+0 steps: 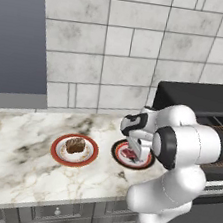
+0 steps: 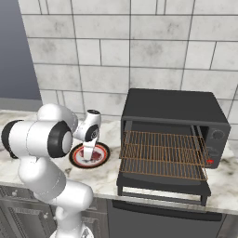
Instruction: Open the toaster oven door. Place the bread on the bottom rack in the toaster oven and place the steak on the top rack.
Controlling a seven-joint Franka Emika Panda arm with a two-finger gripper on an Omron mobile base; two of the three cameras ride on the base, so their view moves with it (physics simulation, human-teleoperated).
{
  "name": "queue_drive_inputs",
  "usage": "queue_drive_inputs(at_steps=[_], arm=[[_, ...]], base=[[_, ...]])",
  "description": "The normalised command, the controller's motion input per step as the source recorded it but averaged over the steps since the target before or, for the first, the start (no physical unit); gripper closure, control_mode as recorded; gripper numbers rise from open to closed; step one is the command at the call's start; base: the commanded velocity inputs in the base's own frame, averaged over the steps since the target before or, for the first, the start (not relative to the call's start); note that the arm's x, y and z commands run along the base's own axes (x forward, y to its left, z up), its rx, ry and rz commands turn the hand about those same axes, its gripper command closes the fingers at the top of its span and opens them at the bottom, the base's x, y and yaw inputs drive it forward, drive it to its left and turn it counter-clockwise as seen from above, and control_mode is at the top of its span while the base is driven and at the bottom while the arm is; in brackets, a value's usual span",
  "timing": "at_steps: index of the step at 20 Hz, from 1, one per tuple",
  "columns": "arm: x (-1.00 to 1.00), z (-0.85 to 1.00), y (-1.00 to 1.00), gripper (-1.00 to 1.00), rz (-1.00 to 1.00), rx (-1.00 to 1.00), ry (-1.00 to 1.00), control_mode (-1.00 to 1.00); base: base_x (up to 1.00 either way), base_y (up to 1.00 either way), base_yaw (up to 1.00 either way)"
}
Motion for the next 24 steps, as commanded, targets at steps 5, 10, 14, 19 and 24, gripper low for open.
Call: queue_drive_inputs(at_steps=[5,10,14,19,24], arm=[[0.0,-0.24,0.0,-1.0,-0.04,0.0,0.0,-1.0],[0.0,-0.29,0.01,-1.0,-0.05,0.0,0.0,-1.0],[-0.04,-0.24,0.01,1.0,-0.04,0.0,0.0,-1.0],[-0.23,-0.02,-0.04,1.0,0.0,0.0,0.0,-1.0],[-0.26,0.24,-0.03,1.0,0.0,0.0,0.06,-1.0]], base=[[0.0,0.0,0.0],[0.0,0.0,0.0],[0.0,0.0,0.0],[0.0,0.0,0.0],[0.0,0.0,0.0]])
